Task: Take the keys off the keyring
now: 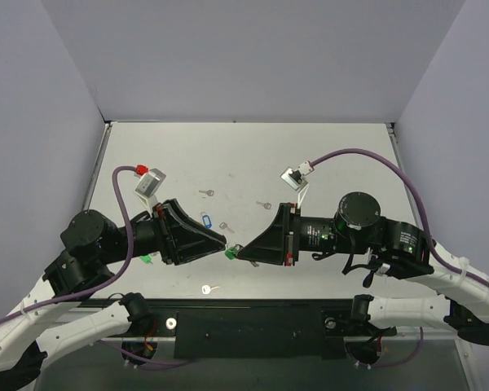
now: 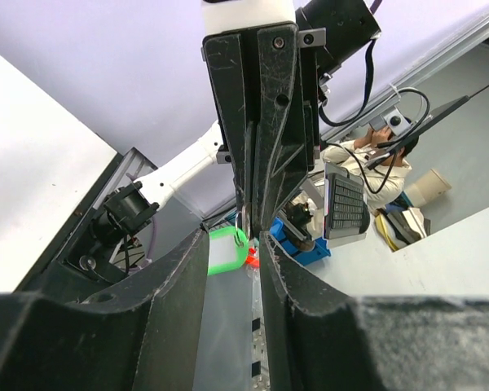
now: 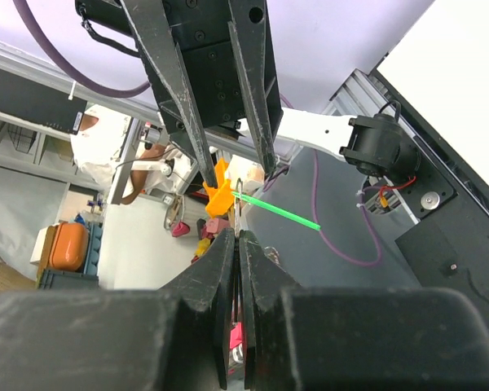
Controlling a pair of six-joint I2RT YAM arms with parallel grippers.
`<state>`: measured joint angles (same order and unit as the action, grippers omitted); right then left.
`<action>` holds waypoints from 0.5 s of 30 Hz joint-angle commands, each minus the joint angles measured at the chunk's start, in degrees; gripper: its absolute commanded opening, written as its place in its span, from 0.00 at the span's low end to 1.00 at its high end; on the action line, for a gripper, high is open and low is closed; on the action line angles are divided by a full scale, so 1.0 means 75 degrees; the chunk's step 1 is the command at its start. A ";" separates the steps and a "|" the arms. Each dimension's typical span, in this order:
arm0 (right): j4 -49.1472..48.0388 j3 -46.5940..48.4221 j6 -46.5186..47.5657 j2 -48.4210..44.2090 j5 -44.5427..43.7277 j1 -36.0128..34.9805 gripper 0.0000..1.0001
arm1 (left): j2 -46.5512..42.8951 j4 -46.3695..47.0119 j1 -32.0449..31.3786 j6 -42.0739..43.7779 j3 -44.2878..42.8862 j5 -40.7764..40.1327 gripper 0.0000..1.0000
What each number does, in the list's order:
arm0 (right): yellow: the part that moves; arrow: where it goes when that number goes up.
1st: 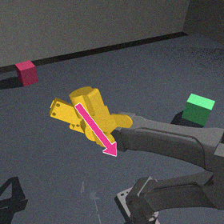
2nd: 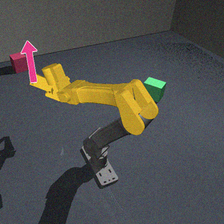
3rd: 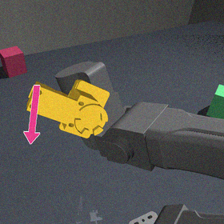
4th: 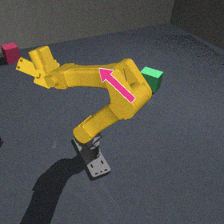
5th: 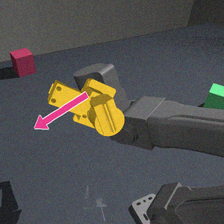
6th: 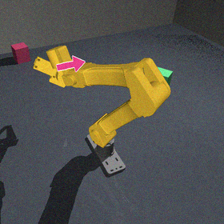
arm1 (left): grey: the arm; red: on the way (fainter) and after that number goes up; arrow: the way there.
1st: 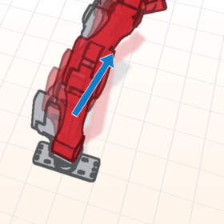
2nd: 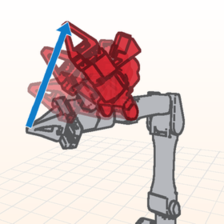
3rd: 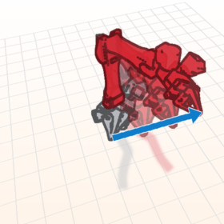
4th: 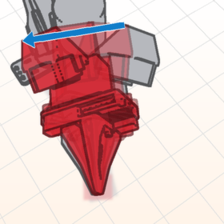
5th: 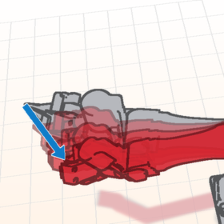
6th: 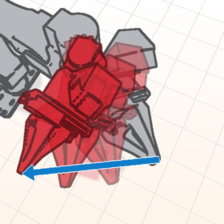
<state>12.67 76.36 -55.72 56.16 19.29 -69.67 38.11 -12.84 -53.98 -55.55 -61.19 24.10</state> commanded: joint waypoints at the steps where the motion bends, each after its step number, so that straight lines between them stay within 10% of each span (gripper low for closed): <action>1: -0.0458 -0.0103 -0.0070 -0.0129 -0.0076 -0.0097 0.00 | 0.0017 0.0399 -0.0034 -0.0210 -0.0021 -0.0295 0.41; 15: -0.0353 -0.0232 0.0141 -0.0340 -0.0181 -0.0144 0.00 | 0.0345 0.0751 -0.0034 -0.0340 0.0084 0.0045 0.33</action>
<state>12.60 74.98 -55.44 54.46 18.70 -70.24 40.45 -10.96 -53.98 -57.93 -60.53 23.18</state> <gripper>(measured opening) 0.007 0.344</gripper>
